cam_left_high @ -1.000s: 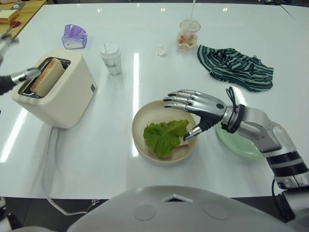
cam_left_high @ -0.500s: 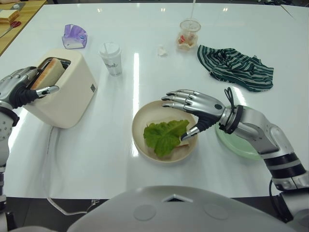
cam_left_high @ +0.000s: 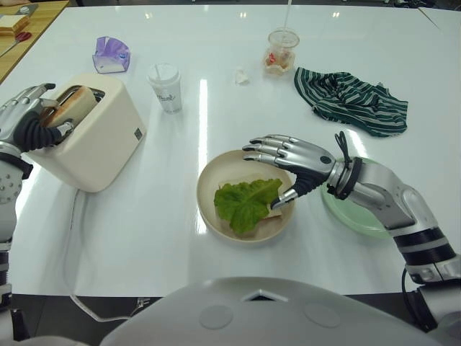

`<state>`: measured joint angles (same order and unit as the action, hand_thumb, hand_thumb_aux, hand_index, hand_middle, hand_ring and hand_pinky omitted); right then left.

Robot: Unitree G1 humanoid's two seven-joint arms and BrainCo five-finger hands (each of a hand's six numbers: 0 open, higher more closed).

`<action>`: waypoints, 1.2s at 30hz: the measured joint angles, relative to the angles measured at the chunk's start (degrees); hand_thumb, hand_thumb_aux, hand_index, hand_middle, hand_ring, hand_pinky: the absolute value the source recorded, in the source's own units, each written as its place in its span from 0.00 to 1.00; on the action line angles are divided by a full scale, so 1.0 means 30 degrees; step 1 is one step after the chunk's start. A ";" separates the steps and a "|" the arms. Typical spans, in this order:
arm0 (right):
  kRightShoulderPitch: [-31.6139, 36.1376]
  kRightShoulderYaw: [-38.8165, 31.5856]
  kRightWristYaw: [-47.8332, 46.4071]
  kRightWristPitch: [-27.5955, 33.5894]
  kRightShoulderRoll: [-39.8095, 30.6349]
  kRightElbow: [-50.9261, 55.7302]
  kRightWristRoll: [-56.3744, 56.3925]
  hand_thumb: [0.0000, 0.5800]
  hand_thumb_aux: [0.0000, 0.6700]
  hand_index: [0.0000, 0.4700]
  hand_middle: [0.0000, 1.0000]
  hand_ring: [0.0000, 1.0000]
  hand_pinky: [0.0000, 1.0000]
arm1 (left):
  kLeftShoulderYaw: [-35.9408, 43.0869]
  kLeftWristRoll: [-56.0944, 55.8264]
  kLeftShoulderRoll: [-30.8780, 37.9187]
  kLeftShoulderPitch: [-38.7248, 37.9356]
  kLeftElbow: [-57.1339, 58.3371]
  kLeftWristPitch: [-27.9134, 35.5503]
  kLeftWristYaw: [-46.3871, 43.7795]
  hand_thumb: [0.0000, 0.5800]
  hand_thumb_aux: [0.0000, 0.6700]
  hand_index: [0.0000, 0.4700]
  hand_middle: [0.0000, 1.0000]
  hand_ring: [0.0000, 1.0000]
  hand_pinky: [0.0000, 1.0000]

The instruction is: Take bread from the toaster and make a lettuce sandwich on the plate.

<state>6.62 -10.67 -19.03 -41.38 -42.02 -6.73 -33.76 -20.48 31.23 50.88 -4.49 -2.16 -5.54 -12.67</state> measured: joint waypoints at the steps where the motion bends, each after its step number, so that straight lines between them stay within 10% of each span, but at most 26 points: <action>1: 0.0000 0.0000 0.0000 -0.0004 0.0000 0.0003 0.0000 0.00 0.00 0.00 0.00 0.00 0.00 | 0.0033 -0.0085 -0.0001 -0.0002 -0.0062 0.0007 -0.0001 1.00 1.00 1.00 0.00 0.00 0.00; 36: 0.0178 0.0376 0.0814 0.0258 0.0190 0.0172 -0.0031 0.00 0.00 0.00 0.00 0.00 0.00 | -0.2232 -0.9296 -0.1340 0.2872 -0.3868 0.1398 -0.1099 1.00 1.00 1.00 0.00 0.00 0.00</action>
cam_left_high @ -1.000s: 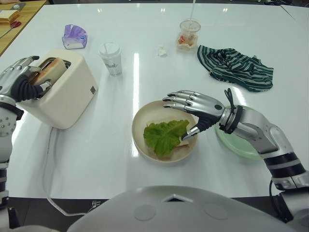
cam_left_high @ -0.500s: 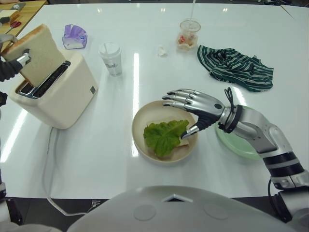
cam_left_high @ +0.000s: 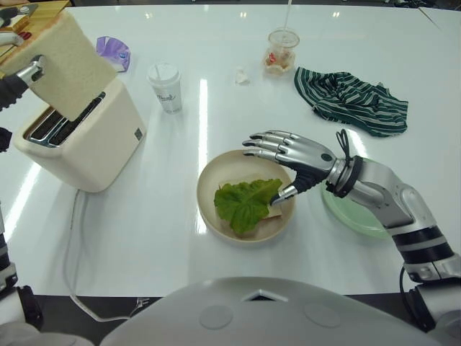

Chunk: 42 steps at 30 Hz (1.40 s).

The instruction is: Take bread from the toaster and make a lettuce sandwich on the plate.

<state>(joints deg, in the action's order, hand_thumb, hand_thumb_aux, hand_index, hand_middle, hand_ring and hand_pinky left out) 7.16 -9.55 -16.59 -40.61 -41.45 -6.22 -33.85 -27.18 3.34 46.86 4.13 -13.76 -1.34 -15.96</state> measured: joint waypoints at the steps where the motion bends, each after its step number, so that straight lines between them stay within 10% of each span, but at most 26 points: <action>1: 0.0017 0.0415 0.0153 0.0117 -0.0126 0.0003 0.0006 0.00 0.00 0.00 0.00 0.00 0.00 | 0.0400 -0.0795 -0.0340 0.0049 -0.0976 0.0474 -0.0469 1.00 1.00 1.00 0.00 0.00 0.00; 14: 0.0458 0.5312 0.4161 0.2506 -0.4090 0.2859 -0.3814 0.00 0.00 0.00 0.00 0.00 0.00 | 0.7999 -0.3743 -0.4897 -0.1412 -0.5847 0.4340 -0.2496 1.00 1.00 1.00 0.00 0.00 0.00; 42: 0.0842 0.2999 0.5415 0.2398 -0.3920 0.2952 -0.3884 0.00 0.00 0.00 0.00 0.00 0.00 | 1.5563 0.0670 -0.7806 -0.1040 0.0409 0.1914 -0.3925 1.00 1.00 1.00 0.00 0.00 0.00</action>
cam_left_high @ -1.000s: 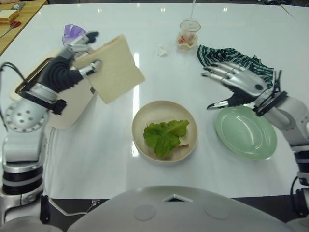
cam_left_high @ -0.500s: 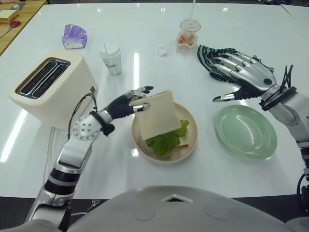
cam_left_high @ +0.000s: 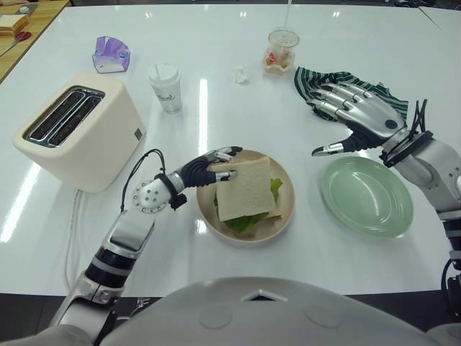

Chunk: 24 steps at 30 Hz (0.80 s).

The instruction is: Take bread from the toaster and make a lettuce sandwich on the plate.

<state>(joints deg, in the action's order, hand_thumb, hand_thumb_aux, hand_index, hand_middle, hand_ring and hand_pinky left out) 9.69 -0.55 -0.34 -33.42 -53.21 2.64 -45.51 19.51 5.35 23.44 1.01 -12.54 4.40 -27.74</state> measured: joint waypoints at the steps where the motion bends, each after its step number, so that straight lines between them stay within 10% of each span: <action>1: 0.0000 -0.0048 0.0004 -0.0015 0.0038 0.0000 0.0001 0.00 0.00 0.00 0.00 0.00 0.00 | 0.0054 0.0264 -0.0003 0.0009 0.0173 -0.0210 0.0076 1.00 1.00 1.00 0.00 0.00 0.00; 8: -0.0001 -0.0401 0.0099 -0.0219 0.0079 -0.0003 0.0005 0.00 0.00 0.00 0.00 0.00 0.00 | 0.0275 0.2052 -0.0023 0.0111 0.1471 -0.1420 0.1107 0.99 0.92 0.92 0.00 0.00 0.00; 9: -0.0001 -0.0413 0.0125 -0.0231 0.0079 -0.0002 0.0005 0.00 0.00 0.00 0.00 0.00 0.00 | 0.0312 0.2390 -0.0023 0.0111 0.1618 -0.1571 0.1257 0.86 0.63 0.63 0.00 0.00 0.00; 10: -0.0001 -0.0430 0.0141 -0.0249 0.0079 -0.0002 0.0005 0.00 0.00 0.00 0.00 0.00 0.00 | 0.0341 0.2554 -0.0042 0.0112 0.1703 -0.1728 0.1394 0.28 0.15 0.15 0.00 0.00 0.00; 11: -0.0001 -0.0439 0.0152 -0.0267 0.0080 -0.0002 0.0006 0.00 0.00 0.00 0.00 0.00 0.00 | 0.0385 0.2800 -0.0051 0.0121 0.1766 -0.1836 0.1521 0.00 0.00 0.00 0.00 0.00 0.00; 24: -0.0002 -0.0700 0.0440 -0.0358 0.0273 0.0052 -0.0011 0.00 0.00 0.00 0.00 0.00 0.00 | 0.0897 0.4246 -0.0771 0.0122 0.2074 -0.2466 0.2403 0.00 0.00 0.00 0.00 0.00 0.00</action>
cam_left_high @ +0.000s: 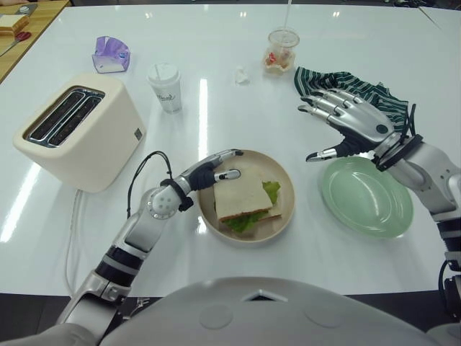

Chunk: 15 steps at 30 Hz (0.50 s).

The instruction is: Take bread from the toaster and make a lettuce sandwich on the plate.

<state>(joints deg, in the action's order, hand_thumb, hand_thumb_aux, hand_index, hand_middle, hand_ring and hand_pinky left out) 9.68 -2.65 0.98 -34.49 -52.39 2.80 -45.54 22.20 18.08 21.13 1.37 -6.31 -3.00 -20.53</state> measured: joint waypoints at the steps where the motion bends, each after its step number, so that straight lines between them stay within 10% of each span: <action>1: 0.0000 -0.0082 0.0002 0.0000 0.0039 0.0021 -0.0006 0.00 0.00 0.00 0.00 0.00 0.00 | -0.0007 0.0091 -0.0046 0.0000 -0.0003 0.0014 0.0059 0.00 0.00 0.00 0.00 0.00 0.00; 11: -0.0026 -0.0387 0.0126 -0.0007 0.0323 0.0073 0.0078 0.00 0.00 0.00 0.00 0.00 0.00 | -0.3082 -0.0348 -0.1638 0.0855 -0.4932 -0.0456 0.2785 0.00 0.00 0.00 0.00 0.00 0.00; 12: -0.0090 -0.0383 0.0127 -0.0015 0.0367 0.0070 0.0249 0.02 0.01 0.01 0.07 0.07 0.07 | -0.3919 -0.0719 -0.1972 0.1016 -0.5825 -0.0388 0.3208 0.81 0.57 0.57 0.00 0.00 0.00; 13: -0.0247 -0.0377 -0.0047 -0.0015 0.0455 -0.0030 0.0760 0.79 0.54 0.54 0.48 0.48 0.48 | -0.5143 -0.1416 -0.2162 0.1367 -0.7095 -0.0200 0.3594 1.00 1.00 1.00 0.56 0.56 0.56; 14: -0.0442 -0.0363 -0.0302 -0.0020 0.0512 -0.0271 0.1338 1.00 1.00 1.00 0.93 0.93 0.93 | -0.6235 -0.2089 -0.2138 0.1652 -0.8036 0.0030 0.3723 1.00 1.00 1.00 1.00 1.00 1.00; 15: -0.0754 -0.0353 -0.0704 -0.0031 0.0591 -0.0642 0.2124 1.00 1.00 1.00 1.00 1.00 1.00 | -0.7578 -0.2996 -0.1949 0.1978 -0.9003 0.0200 0.3758 1.00 1.00 1.00 1.00 1.00 1.00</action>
<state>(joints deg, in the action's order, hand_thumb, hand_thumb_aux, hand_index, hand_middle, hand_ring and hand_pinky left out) 7.42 -3.71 -1.14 -34.58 -50.62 0.87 -39.16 -0.53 9.10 15.28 7.31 -33.32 -2.40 -9.25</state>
